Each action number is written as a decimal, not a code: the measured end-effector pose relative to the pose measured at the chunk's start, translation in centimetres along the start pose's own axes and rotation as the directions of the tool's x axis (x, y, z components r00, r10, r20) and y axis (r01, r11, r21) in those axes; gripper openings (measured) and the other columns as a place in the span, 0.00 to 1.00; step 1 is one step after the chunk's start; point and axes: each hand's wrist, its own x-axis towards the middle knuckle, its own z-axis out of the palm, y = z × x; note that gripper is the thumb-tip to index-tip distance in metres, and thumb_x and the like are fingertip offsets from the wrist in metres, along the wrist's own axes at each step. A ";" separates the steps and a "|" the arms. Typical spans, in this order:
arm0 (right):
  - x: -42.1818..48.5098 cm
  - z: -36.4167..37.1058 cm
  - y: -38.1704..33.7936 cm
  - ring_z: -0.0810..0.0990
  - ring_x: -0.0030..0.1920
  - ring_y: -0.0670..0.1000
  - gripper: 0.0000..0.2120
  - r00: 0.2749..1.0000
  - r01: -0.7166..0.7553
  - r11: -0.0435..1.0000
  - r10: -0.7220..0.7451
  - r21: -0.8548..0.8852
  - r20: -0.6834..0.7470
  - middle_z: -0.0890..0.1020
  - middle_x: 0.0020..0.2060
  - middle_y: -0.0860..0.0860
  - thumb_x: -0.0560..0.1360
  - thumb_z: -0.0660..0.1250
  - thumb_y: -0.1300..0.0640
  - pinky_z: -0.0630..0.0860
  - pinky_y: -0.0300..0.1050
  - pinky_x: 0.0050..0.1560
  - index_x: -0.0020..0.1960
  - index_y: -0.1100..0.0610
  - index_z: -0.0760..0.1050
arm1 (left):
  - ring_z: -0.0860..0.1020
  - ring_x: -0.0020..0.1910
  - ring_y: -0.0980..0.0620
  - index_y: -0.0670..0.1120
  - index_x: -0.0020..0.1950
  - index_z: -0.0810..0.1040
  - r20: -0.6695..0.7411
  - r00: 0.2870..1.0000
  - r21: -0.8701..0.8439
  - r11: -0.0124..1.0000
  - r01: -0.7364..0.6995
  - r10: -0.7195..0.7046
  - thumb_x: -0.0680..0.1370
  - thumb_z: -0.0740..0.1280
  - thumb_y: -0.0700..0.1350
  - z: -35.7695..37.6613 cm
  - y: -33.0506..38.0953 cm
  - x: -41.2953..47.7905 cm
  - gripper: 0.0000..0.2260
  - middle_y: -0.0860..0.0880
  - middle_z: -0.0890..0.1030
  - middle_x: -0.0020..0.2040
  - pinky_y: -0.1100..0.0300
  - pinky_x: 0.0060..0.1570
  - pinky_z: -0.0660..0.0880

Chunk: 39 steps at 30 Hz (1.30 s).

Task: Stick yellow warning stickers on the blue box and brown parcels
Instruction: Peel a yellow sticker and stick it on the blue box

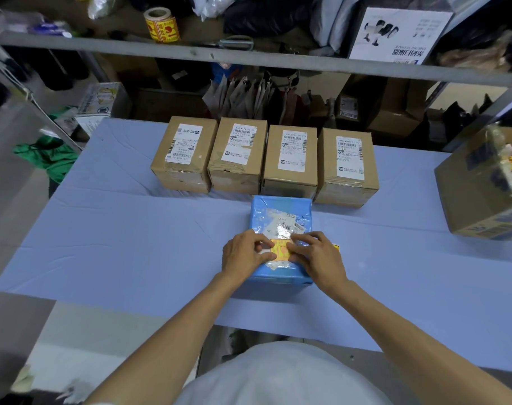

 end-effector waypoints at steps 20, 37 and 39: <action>1.6 -1.8 -2.3 0.75 0.59 0.55 0.14 0.984 -0.171 0.970 0.179 0.174 -0.028 0.81 0.56 0.52 0.74 0.68 0.60 0.73 0.49 0.52 0.59 0.55 0.80 | 0.71 0.63 0.46 0.42 0.65 0.72 0.141 0.976 -0.411 0.887 0.209 -0.165 0.79 0.55 0.33 -1.0 1.8 1.3 0.17 0.42 0.68 0.62 0.58 0.58 0.68; 4.4 -5.8 -5.5 0.81 0.37 0.39 0.04 0.960 -0.087 0.656 0.255 0.750 -0.112 0.84 0.37 0.45 0.73 0.71 0.62 0.77 0.33 0.41 0.46 0.56 0.84 | 0.77 0.38 0.50 0.42 0.50 0.83 -0.023 0.998 -0.593 0.804 0.040 -0.067 0.75 0.71 0.43 -4.2 5.1 2.7 0.06 0.47 0.80 0.38 0.58 0.41 0.75; 4.6 -6.0 -5.4 0.82 0.37 0.43 0.02 0.956 -0.114 0.579 0.286 0.807 -0.070 0.85 0.35 0.47 0.72 0.73 0.60 0.78 0.39 0.41 0.44 0.56 0.84 | 0.80 0.34 0.52 0.45 0.45 0.82 -0.074 0.988 -0.667 0.743 0.049 -0.132 0.69 0.77 0.42 -4.8 5.2 2.6 0.08 0.48 0.81 0.35 0.60 0.39 0.79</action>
